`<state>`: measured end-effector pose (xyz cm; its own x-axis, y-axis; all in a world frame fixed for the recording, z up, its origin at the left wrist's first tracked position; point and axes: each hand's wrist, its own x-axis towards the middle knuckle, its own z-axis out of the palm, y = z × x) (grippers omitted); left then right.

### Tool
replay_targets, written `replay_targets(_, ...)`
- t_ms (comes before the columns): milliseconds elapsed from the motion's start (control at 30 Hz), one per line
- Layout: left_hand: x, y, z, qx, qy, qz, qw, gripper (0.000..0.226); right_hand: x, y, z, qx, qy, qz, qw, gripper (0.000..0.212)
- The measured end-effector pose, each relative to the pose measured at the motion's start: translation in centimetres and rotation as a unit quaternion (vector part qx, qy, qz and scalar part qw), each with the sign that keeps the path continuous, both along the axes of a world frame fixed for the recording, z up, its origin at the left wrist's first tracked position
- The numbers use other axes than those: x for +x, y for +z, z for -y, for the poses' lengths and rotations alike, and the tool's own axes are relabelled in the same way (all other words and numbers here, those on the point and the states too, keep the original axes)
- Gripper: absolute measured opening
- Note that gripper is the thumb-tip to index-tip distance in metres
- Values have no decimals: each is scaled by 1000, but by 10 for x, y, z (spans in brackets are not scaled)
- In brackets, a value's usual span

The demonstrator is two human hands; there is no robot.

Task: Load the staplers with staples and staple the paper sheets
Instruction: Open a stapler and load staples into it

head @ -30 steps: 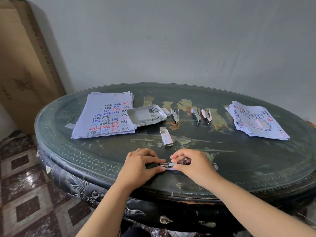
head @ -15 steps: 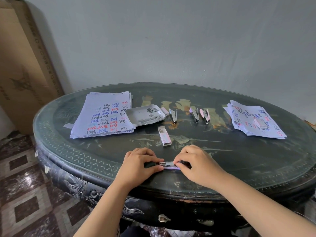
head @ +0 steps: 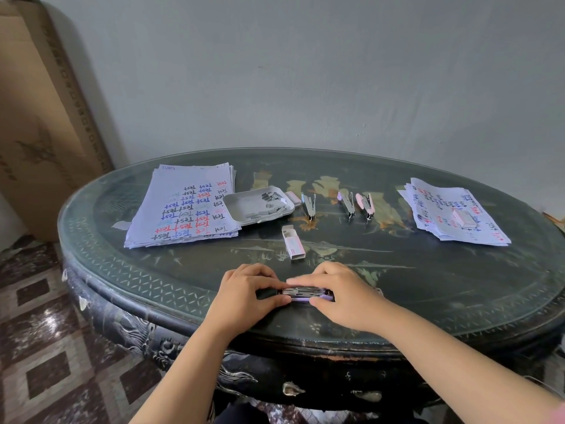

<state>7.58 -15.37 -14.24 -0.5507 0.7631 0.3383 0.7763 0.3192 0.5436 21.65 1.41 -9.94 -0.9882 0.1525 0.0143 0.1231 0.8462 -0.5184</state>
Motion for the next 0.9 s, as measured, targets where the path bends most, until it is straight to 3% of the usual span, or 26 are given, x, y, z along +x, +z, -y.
replay_targets(67, 0, 0, 0, 2, -2, 1, 1000, 44, 3, 1, -1, -41, -46, -55, 997, 46)
replay_targets(233, 0, 0, 0, 1, 0, 1, 1000, 45, 16, -4, -3, -86, -187, -151, 967, 12)
replay_targets(300, 0, 0, 0, 3, 1, 1, 1000, 45, 17, -7, -1, -122, -193, -170, 959, 7)
replay_targets(400, 0, 0, 0, 4, 1, 0, 1000, 44, 12, -12, 0, -104, -158, -188, 964, 4)
replay_targets(633, 1, 1, 1, -3, 0, -1, 1000, 35, 8, -25, 0, 68, -63, -179, 979, 22)
replay_targets(700, 1, 2, 1, -10, 1, -5, 1000, 30, 14, -24, -4, 162, -11, -159, 974, 31)
replay_targets(767, 1, 2, 0, -8, 1, -10, 1000, 38, 18, -26, -9, 250, 30, -143, 957, 38)
replay_targets(833, 1, 2, 0, -8, 1, -9, 1000, 46, 20, -26, -10, 246, 38, -117, 961, 43)
replay_targets(900, 1, 1, 1, -7, 0, -5, 1000, 48, 21, -18, -9, 185, 14, -90, 979, 51)
